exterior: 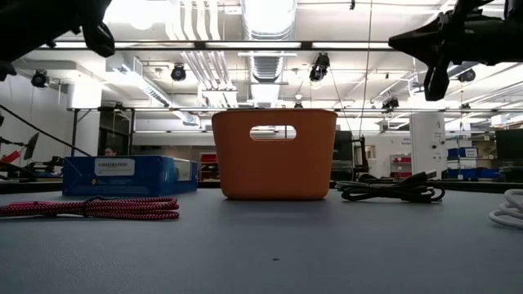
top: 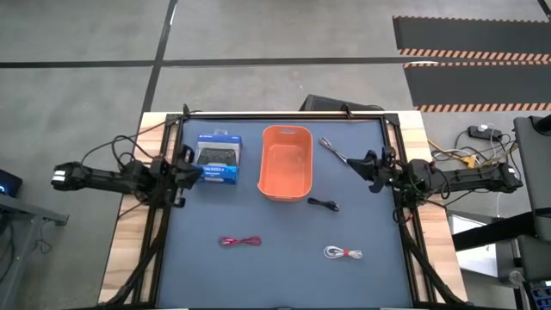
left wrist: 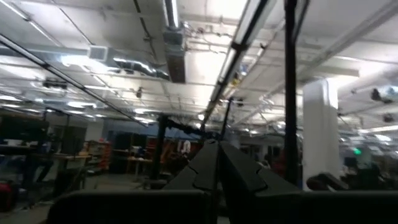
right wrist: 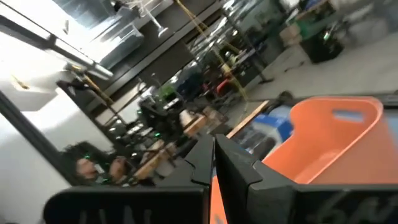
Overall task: Pick and place USB-C Cables
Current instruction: Put the white patterned charger cable into the orange bin
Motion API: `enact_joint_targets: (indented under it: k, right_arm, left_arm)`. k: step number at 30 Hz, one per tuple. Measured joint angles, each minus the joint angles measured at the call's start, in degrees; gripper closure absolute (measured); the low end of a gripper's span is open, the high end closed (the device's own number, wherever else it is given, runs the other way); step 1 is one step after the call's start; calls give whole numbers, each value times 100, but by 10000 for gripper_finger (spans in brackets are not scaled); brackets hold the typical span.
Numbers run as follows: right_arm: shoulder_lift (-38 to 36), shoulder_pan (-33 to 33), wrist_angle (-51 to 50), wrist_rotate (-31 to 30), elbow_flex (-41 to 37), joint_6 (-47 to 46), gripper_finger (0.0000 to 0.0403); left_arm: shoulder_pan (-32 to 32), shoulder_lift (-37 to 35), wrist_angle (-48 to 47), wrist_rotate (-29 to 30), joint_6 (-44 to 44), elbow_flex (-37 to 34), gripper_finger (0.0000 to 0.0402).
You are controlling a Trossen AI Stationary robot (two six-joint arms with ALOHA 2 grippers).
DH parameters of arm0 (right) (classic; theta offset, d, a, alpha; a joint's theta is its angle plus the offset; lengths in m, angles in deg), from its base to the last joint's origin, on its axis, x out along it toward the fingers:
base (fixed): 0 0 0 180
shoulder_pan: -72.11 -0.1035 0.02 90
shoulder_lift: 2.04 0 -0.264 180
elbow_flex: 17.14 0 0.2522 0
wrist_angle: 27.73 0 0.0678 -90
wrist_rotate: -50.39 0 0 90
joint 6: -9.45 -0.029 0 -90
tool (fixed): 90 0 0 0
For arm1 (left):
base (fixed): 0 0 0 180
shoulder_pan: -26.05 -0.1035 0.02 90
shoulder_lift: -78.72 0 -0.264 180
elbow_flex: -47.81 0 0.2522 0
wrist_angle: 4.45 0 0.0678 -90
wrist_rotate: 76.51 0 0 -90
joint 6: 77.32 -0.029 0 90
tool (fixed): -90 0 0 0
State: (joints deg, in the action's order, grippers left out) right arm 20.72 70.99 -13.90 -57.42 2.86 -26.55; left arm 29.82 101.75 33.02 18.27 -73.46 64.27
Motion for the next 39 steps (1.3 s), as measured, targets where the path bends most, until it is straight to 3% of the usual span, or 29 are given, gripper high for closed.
enact_joint_targets:
  k: [4,8,13,19,29,34,39]
  right_arm:
    - [-2,4,115,-612,0,-52,394]
    - [49,2,147,-473,0,139,394]
    - [323,32,394,-470,4,582,394]
    - [812,42,199,-473,497,1042,394]
    - [1563,671,-3235,-471,2297,1260,394]
    - [1992,1306,-4153,-408,3076,1263,394]
    - [2562,2164,-4747,271,3604,1350,394]
  left_arm:
    - [0,450,391,164,-151,175,400]
    - [0,834,752,231,-247,201,400]
    - [-2,1133,1065,796,-329,208,400]
    - [-2,1382,1173,837,-315,214,400]
    - [-2,1683,1296,1027,-322,220,400]
    - [-4,1746,1323,1115,-476,220,400]
    - [-4,1745,1339,1252,-1404,220,400]
